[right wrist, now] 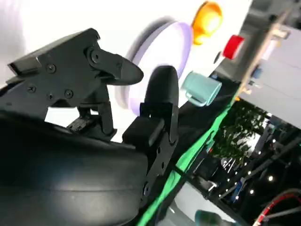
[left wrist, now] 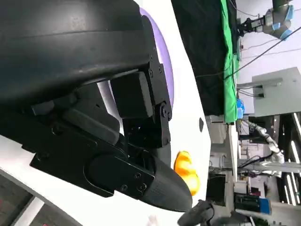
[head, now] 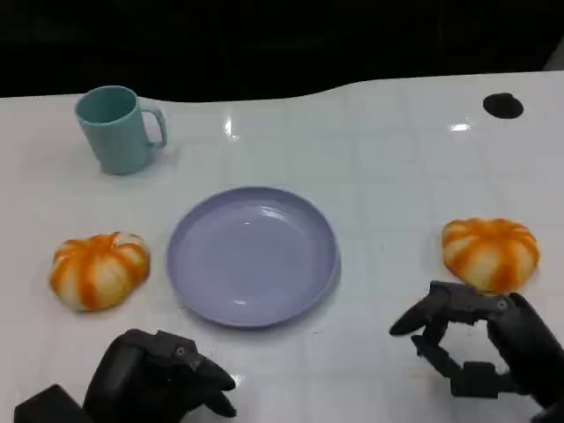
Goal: Grasp the bread from the table and place it into the plate.
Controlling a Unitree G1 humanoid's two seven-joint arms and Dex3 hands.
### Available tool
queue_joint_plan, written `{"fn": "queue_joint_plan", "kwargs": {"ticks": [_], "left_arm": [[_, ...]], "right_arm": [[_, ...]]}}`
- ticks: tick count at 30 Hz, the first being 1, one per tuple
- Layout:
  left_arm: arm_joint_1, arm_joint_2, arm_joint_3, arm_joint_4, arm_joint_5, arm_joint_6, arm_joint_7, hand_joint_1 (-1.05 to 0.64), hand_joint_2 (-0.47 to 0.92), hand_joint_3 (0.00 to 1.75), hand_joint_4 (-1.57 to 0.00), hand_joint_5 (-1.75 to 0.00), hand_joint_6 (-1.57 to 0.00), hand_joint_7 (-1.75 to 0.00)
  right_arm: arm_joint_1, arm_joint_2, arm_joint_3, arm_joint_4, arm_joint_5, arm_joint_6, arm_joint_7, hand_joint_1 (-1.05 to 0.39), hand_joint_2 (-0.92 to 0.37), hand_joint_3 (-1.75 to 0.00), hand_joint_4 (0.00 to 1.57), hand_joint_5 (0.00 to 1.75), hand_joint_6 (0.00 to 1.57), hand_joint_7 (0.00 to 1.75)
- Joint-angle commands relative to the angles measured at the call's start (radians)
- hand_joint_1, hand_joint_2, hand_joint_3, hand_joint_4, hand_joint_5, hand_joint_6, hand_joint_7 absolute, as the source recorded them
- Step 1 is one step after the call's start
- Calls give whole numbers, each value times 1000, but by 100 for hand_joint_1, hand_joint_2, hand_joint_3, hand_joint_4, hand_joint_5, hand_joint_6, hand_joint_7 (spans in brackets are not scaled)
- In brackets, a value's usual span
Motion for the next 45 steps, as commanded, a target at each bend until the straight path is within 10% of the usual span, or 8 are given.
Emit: {"fn": "queue_joint_plan", "kwargs": {"ticks": [1, 12, 30, 45], "left_arm": [[1, 18, 4, -2, 0, -3, 3, -105, 90, 0, -144, -66, -157, -23], [2, 18, 5, 5, 0, -9, 2, -105, 91, 0, -143, -66, -157, -22], [-12, 18, 8, 32, -6, -21, -3, -105, 90, 0, -143, -67, -157, -22], [-4, 21, 7, 20, -5, -14, 0, -105, 90, 0, -144, -67, -157, -22]], "right_arm": [[-26, -53, -42, -22, -151, -2, -130, -18, -61, -72, 59, 89, 78, 33], [-67, -171, -31, -83, -482, 134, -354, -40, -89, -8, 23, 50, 53, 0], [-90, -271, 125, -254, -874, 637, -347, -61, -87, 0, 0, 40, 27, 1], [-245, -260, 253, -35, -867, 752, -336, -51, -82, 0, 3, 49, 34, 2]]}}
